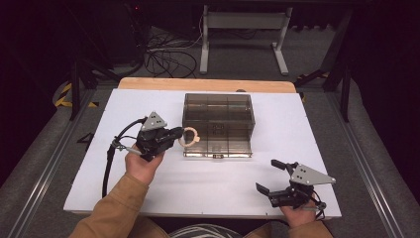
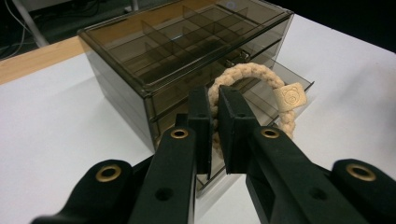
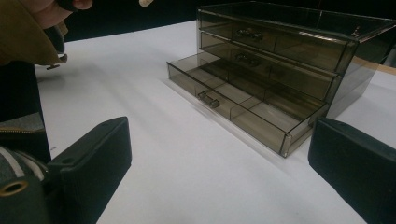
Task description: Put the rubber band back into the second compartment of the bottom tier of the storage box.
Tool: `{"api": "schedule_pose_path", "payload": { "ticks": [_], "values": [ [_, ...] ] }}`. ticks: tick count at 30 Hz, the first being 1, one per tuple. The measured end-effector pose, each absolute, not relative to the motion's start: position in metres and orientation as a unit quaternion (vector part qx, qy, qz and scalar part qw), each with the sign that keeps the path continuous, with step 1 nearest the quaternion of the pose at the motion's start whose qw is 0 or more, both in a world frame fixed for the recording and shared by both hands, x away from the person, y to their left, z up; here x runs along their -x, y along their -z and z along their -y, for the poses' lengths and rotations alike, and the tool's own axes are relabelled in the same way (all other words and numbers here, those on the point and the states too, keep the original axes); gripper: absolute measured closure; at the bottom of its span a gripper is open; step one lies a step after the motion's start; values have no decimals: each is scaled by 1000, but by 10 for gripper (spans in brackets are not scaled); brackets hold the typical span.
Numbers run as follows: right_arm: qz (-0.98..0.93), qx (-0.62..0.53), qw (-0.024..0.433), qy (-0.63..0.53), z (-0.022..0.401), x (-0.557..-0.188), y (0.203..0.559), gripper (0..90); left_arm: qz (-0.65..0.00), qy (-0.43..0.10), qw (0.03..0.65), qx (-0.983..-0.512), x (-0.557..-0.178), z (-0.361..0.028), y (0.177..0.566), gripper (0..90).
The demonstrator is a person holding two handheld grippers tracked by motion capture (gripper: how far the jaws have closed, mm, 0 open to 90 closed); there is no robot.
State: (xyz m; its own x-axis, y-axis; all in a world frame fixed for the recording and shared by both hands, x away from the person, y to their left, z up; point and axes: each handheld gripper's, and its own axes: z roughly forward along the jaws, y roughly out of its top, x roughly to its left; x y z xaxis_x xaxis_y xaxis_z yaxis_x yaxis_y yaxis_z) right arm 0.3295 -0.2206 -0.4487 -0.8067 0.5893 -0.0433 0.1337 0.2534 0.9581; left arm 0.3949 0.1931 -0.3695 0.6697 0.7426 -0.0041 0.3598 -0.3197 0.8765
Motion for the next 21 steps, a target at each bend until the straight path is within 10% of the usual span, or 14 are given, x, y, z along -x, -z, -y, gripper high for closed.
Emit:
{"api": "schedule_pose_path", "payload": {
  "ticks": [21],
  "values": [
    [-765,-234,202,-564,222,-329,449,65,-323,-210,465,-797,-408,-147,375,839]
  ]
}}
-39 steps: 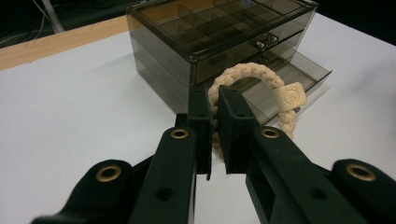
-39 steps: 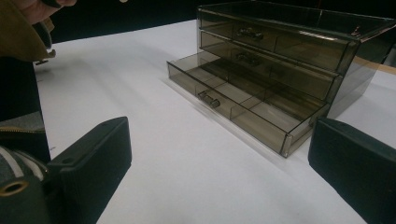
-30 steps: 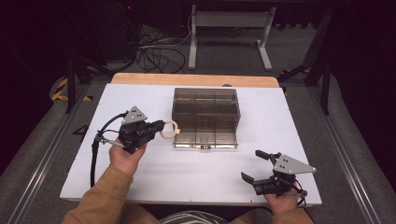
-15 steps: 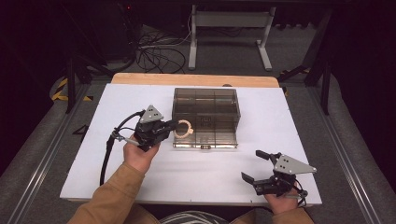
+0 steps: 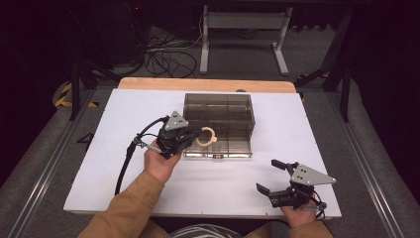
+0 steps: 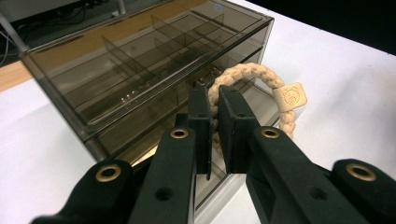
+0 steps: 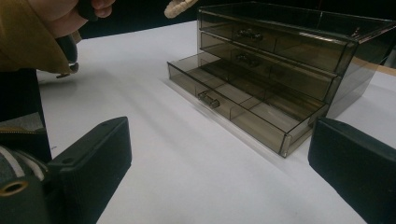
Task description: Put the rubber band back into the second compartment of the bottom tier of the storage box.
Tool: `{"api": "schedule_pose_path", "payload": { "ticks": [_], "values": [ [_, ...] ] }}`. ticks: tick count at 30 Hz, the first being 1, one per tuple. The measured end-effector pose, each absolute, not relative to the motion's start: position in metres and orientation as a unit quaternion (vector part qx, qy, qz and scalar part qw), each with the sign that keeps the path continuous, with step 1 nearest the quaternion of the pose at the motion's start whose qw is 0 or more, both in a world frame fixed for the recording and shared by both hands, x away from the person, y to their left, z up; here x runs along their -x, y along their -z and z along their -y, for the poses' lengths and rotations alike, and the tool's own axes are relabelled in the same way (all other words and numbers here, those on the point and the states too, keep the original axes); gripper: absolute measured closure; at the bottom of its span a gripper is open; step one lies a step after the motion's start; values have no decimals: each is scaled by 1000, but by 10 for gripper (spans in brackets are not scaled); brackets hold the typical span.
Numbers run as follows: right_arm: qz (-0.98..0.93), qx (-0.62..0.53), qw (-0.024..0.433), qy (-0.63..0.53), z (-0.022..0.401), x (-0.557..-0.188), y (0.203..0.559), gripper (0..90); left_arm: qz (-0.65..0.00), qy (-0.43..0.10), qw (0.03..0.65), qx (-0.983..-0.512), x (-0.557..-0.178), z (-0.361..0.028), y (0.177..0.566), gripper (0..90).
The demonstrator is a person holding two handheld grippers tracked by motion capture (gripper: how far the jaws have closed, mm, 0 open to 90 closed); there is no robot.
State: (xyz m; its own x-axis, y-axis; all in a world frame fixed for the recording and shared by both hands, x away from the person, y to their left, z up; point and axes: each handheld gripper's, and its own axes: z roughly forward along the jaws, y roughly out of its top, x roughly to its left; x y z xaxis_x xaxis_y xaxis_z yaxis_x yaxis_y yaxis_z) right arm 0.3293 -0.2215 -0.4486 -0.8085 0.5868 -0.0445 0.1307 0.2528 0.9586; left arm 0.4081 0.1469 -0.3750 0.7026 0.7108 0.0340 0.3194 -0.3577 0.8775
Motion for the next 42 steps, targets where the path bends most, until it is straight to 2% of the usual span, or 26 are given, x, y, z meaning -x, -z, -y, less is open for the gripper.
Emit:
{"api": "schedule_pose_path", "payload": {
  "ticks": [23,42],
  "values": [
    [-766,-233,201,-565,222,-330,449,65,-313,-198,454,-810,-428,-108,394,837],
    [-765,-232,199,-566,223,-330,449,65,-300,-231,424,-823,-437,-105,411,836]
  ]
}}
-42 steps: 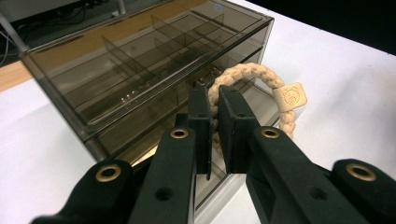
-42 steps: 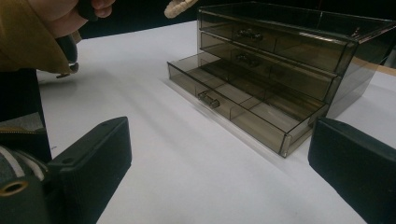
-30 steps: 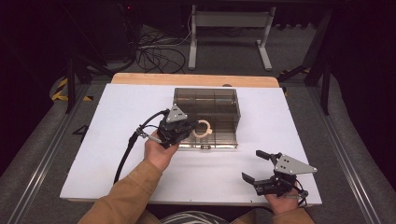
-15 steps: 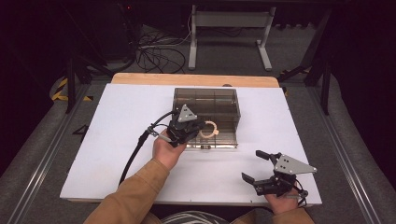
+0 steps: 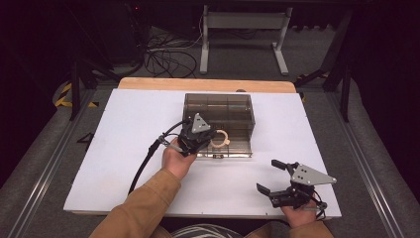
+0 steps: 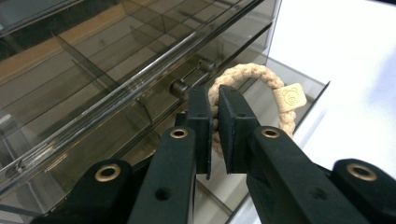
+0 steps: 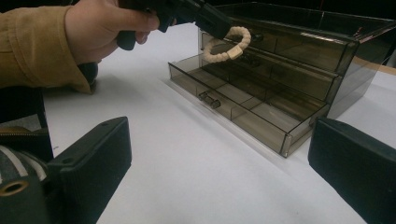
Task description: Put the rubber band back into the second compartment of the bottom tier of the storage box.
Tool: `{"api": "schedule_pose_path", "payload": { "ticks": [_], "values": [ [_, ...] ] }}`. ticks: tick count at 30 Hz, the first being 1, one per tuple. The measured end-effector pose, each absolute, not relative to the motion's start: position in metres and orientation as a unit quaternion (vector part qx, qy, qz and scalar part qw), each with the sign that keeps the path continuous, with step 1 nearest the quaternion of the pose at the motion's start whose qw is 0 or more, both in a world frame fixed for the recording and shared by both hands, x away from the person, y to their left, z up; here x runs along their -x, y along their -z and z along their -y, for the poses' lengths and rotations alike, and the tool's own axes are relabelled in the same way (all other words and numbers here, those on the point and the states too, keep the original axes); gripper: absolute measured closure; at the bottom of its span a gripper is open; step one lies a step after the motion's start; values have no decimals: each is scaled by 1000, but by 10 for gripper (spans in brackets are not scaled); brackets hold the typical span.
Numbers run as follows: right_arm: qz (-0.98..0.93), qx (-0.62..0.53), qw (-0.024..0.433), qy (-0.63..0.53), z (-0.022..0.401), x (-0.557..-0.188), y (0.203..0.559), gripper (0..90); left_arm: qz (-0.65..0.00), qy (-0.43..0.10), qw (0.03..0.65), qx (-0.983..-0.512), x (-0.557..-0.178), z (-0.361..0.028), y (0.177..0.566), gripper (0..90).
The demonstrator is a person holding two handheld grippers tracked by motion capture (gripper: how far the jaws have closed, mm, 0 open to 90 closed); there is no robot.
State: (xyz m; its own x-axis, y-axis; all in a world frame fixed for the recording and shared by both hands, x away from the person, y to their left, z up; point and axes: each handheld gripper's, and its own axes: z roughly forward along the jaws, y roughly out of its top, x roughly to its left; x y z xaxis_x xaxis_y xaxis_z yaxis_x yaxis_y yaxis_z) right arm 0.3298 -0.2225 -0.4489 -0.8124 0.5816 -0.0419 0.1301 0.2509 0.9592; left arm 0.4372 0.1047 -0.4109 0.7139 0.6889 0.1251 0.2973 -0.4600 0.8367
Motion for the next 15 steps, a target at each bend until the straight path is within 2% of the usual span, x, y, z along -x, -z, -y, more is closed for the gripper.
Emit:
{"api": "schedule_pose_path", "payload": {
  "ticks": [15],
  "values": [
    [-765,-232,199,-566,223,-329,449,65,-303,-229,405,-832,-442,-100,427,836]
  ]
}}
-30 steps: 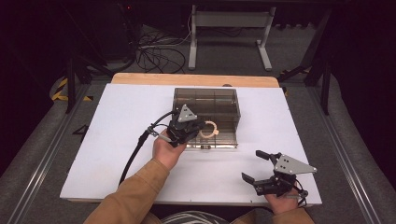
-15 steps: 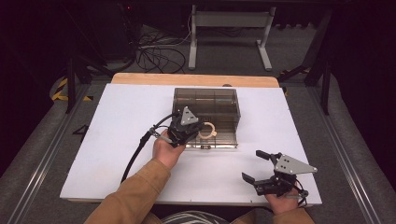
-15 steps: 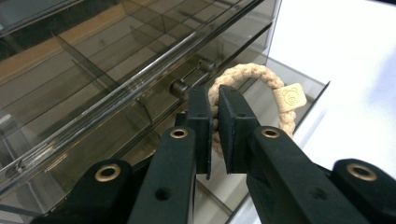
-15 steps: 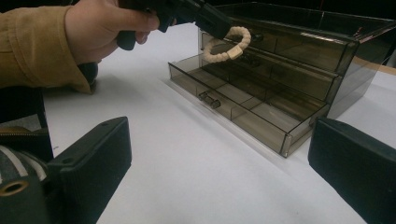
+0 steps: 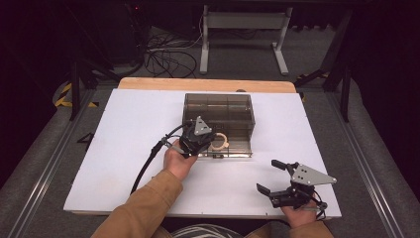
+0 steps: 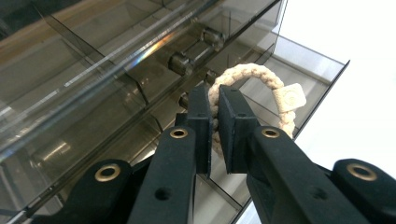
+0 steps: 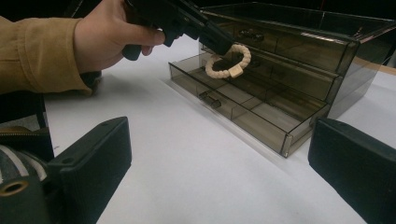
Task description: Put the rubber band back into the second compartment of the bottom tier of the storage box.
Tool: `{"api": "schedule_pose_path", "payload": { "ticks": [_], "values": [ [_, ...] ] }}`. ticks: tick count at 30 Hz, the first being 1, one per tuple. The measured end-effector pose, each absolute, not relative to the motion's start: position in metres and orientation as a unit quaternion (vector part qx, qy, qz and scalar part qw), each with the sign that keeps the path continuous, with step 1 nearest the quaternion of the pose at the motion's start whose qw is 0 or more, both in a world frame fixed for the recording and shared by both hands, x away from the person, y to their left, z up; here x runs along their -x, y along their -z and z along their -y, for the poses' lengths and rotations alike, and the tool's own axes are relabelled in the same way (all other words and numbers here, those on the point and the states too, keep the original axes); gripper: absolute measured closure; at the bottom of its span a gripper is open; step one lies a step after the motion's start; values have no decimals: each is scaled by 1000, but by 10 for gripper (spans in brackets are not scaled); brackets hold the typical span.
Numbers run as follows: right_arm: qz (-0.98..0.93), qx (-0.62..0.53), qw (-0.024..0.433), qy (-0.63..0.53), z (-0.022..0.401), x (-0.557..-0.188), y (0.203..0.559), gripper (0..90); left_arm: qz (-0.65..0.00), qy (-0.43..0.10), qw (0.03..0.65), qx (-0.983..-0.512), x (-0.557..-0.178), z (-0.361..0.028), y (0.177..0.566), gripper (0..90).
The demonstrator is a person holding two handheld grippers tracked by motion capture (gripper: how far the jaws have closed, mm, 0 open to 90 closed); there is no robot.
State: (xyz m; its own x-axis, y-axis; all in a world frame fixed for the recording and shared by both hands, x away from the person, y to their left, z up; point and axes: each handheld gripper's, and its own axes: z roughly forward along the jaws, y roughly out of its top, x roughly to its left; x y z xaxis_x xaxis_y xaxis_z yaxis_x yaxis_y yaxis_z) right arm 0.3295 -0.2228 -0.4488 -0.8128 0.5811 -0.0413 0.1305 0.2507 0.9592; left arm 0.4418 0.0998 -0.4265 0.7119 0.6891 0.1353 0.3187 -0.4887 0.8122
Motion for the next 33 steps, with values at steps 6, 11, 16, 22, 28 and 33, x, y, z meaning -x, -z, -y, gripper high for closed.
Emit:
{"api": "schedule_pose_path", "payload": {
  "ticks": [6,11,16,22,28,33],
  "values": [
    [-766,-232,198,-566,223,-329,449,65,-303,-231,397,-835,-443,-97,431,836],
    [-766,-231,198,-567,223,-329,449,65,-301,-233,390,-838,-444,-96,434,835],
    [-766,-230,197,-566,222,-329,449,65,-302,-232,387,-840,-445,-94,436,834],
    [-766,-229,197,-567,222,-329,449,65,-302,-230,384,-842,-446,-93,438,833],
    [-767,-229,197,-567,222,-329,449,65,-302,-229,379,-844,-446,-91,441,830],
    [-767,-228,196,-567,222,-329,449,65,-303,-222,381,-845,-446,-90,441,811]
  ]
}}
